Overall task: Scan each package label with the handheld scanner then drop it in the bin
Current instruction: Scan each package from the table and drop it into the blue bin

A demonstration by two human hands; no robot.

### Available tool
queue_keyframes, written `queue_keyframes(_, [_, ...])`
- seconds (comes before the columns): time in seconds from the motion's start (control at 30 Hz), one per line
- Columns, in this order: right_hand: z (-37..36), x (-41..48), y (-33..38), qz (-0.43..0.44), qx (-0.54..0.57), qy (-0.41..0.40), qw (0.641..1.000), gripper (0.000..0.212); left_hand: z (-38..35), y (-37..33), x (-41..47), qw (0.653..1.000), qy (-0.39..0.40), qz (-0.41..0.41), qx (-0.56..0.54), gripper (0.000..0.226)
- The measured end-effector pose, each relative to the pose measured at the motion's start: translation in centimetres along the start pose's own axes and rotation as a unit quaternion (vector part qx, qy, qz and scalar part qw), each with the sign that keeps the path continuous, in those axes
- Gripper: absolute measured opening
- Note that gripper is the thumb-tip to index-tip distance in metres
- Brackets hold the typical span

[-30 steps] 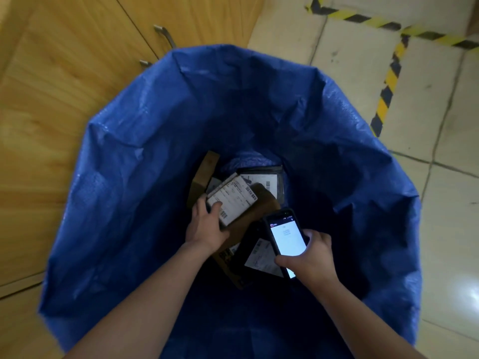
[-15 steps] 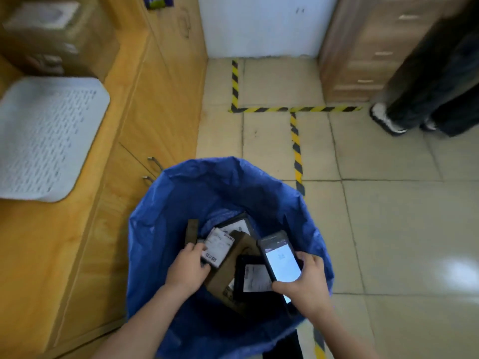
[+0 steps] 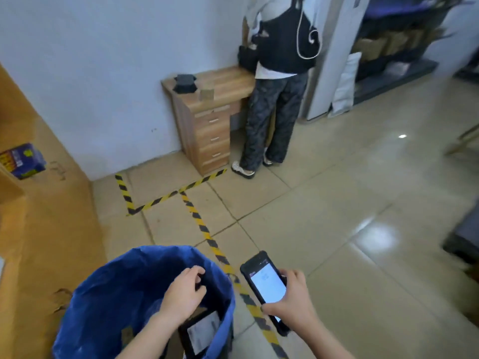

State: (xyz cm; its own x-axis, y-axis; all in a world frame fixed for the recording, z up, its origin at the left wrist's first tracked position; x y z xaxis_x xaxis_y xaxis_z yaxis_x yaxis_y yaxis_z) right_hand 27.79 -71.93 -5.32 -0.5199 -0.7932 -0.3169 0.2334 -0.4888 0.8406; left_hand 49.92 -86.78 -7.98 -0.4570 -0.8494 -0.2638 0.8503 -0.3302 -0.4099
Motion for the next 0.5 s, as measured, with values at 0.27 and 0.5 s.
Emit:
queue_keyframes(0.27, [22.0,-3.8,-4.6,-0.013,0.029,-0.147,0.989,0.071,-3.2,-24.6,1.7,0.986,0.037,-0.164,0.02,0.036])
queue_keyframes(0.5, [38.3,-11.2,-11.4,-0.06,0.044,-0.284,0.956,0.069,-10.3,-44.8,-0.7,0.947,0.098,-0.305,0.008,0.038])
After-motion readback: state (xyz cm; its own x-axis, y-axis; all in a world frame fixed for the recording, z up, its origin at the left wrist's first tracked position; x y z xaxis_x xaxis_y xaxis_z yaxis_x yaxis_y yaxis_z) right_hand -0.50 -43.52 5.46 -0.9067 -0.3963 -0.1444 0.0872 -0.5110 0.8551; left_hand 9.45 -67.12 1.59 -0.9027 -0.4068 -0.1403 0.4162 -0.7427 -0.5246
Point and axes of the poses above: each hand's wrist, its own x-axis towards the middle knuckle, its own z-axis out of the back of the hand, y = z × x, the point moved 9 cm from there along x, towards the middle knuckle, and after that the axes turned 9 degrees about x, right-handed, at the moved point
